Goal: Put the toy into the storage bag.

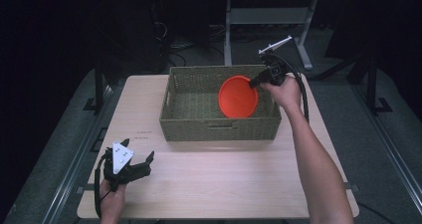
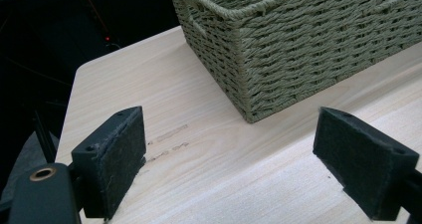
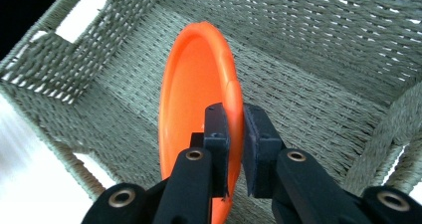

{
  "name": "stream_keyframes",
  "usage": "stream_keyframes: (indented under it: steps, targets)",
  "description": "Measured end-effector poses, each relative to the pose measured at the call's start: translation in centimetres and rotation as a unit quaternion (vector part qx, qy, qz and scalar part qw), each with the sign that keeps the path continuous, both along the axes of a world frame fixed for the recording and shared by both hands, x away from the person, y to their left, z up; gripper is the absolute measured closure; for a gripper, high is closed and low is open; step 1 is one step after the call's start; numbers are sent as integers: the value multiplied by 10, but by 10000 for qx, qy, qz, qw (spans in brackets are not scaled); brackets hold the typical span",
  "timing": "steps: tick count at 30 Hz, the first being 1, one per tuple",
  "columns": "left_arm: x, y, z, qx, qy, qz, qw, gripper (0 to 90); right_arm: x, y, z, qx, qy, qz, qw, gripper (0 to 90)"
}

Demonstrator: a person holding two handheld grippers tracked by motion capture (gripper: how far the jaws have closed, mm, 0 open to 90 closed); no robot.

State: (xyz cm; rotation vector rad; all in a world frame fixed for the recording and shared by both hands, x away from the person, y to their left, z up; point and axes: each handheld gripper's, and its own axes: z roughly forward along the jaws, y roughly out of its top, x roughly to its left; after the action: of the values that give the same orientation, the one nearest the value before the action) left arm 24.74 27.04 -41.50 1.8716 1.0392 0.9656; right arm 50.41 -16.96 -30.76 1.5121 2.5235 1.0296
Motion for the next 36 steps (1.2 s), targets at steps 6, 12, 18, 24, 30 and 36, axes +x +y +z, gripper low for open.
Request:
stream_keyframes:
  steps: [6,12,18,24,30,36]
  targets:
    - [0,0,0,6,-3,-19,10000,127,4,7,-15,-103,159,13,9998,816]
    - [0,2,1,21,5,2,10000,127,7,15,-27,-260,282,59,9992,816]
    - [-1,1,1,-51,-46,10,10000,127,9,18,-33,-284,368,95,9989,815]
    - [0,1,1,-44,-31,10,10000,127,9,21,-37,-412,425,109,9982,814]
    - [0,0,1,-30,-32,19,10000,127,10,20,-42,-402,443,81,9982,813]
    - [1,1,1,-44,-14,71,10000,127,12,16,-45,-359,521,80,9980,807]
